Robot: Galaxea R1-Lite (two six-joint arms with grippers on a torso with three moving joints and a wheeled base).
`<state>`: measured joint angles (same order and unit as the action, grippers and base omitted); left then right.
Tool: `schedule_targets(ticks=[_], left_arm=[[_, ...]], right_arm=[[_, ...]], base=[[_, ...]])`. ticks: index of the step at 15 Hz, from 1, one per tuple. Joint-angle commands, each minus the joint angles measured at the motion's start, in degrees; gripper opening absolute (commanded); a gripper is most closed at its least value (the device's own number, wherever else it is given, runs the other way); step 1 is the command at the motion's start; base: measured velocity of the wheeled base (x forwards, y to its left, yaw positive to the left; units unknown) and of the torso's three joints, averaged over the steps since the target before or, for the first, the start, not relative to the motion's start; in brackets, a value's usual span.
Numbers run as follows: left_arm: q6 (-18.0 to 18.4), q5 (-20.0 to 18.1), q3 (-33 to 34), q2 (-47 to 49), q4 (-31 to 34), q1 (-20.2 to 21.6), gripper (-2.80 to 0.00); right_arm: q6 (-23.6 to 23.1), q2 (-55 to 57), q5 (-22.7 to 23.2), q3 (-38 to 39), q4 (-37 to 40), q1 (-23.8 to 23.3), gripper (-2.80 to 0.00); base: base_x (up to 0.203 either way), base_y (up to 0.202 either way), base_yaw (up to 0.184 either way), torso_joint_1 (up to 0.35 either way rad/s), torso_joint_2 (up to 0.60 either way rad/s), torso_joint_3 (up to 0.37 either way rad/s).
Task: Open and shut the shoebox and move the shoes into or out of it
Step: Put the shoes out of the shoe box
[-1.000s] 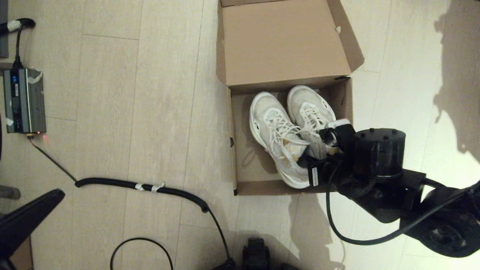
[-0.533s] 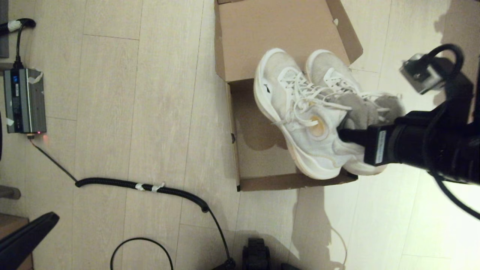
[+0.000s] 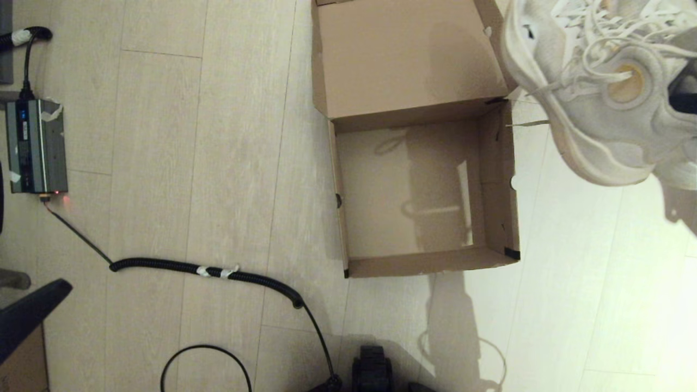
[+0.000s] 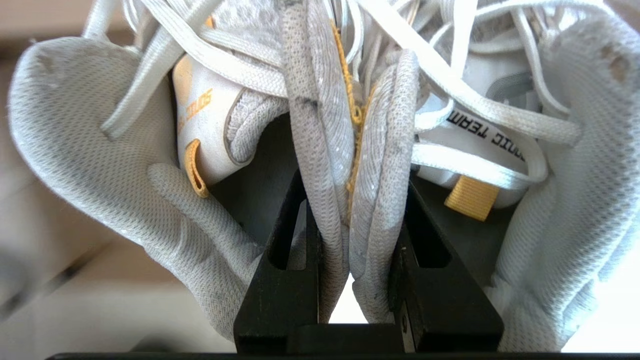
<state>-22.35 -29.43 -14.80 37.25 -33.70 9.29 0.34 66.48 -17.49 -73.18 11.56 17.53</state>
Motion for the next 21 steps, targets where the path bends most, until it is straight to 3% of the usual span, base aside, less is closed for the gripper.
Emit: schedule_targets(ticks=[1, 3, 7, 12, 15, 17, 18, 21], left_arm=[[-0.19, -0.11, -2.51, 3.15, -0.30, 0.03, -2.80], [-0.24, -0.02, -2.66, 3.15, -0.23, 0.03, -2.80], [-0.33, -0.10, -1.31, 3.36, -0.49, 0.02, -2.80], [-0.76, -0.38, -5.44, 9.95, -0.55, -0.49, -2.80], [-0.77, -0.37, -5.34, 10.92, -0.66, -0.50, -2.80], [-0.77, -0.37, -5.21, 11.01, -0.58, -0.59, -2.80], [-0.77, -0.37, -5.18, 11.34, -0.58, -0.59, -2.80], [-0.68, -0.37, -5.50, 11.62, -0.49, -0.59, -2.80]], right_arm=[[-0.56, -1.08, -0.15, -0.03, -0.34, -6.33, -2.80], [-0.38, 1.34, -1.15, -0.72, -0.79, -11.89, -2.80], [0.15, 10.01, -9.32, -3.67, -1.18, -16.80, -2.80], [0.98, 25.63, -9.24, -2.60, -13.40, -18.92, -2.80], [-0.81, 33.30, -8.25, -8.00, -16.12, -19.28, -2.80], [-3.11, 36.07, -8.18, -9.64, -16.52, -21.95, -2.80], [-3.31, 36.35, -8.07, -9.90, -16.56, -22.87, 0.00], [-3.33, 35.29, -7.38, -9.17, -16.49, -23.24, 0.00]], base=[[0.000, 0.000, 0.000, 0.000, 0.00, 0.000], [0.000, 0.000, 0.000, 0.000, 0.00, 0.000], [0.000, 0.000, 0.000, 0.000, 0.00, 0.000], [0.000, 0.000, 0.000, 0.000, 0.00, 0.000], [0.000, 0.000, 0.000, 0.000, 0.00, 0.000], [0.000, 0.000, 0.000, 0.000, 0.00, 0.000], [0.000, 0.000, 0.000, 0.000, 0.00, 0.000], [0.000, 0.000, 0.000, 0.000, 0.00, 0.000]])
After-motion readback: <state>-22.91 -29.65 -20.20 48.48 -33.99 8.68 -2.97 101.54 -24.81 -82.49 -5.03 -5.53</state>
